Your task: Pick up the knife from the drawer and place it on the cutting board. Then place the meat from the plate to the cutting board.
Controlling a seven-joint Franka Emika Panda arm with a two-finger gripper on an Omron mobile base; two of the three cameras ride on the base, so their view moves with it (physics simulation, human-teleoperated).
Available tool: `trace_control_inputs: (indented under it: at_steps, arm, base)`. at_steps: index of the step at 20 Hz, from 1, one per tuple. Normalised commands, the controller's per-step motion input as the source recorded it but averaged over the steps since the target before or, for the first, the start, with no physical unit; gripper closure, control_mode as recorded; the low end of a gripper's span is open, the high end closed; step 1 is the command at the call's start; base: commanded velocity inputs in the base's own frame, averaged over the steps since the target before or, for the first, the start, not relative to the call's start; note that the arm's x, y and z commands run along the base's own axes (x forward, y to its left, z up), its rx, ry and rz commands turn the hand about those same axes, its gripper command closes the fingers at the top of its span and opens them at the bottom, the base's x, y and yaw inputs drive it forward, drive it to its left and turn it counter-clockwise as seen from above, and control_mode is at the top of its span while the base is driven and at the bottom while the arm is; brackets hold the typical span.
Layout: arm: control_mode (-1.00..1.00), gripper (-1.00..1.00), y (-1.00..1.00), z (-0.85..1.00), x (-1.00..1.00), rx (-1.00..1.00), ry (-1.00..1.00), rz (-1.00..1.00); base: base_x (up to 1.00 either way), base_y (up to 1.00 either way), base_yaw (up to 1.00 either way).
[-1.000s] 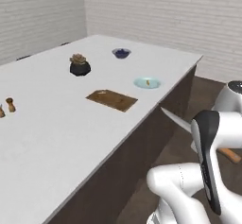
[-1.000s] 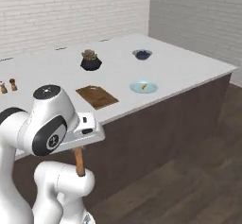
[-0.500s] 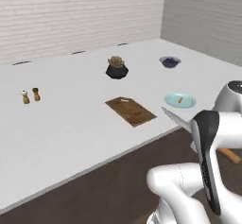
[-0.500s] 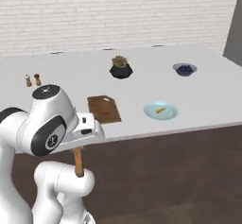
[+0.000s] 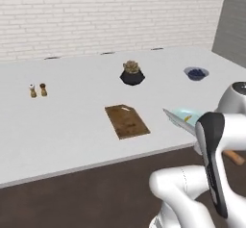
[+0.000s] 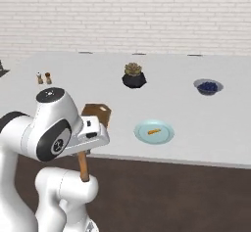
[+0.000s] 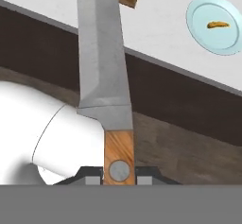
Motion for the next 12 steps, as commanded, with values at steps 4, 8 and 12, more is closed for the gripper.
trace_control_inputs:
  at_steps: [4, 8, 12]
  arm:
    - [1.00, 1.00, 0.00, 0.00, 0.00, 0.00, 0.00, 0.00]
    - [1.00, 1.00, 0.00, 0.00, 0.00, 0.00, 0.00, 0.00]
    - [1.00, 1.00, 0.00, 0.00, 0.00, 0.00, 0.00, 0.00]
  base:
    - [0.67, -0.35, -0.05]
    - [0.70, -0.33, 0.01]
    - [0.18, -0.06, 0.07]
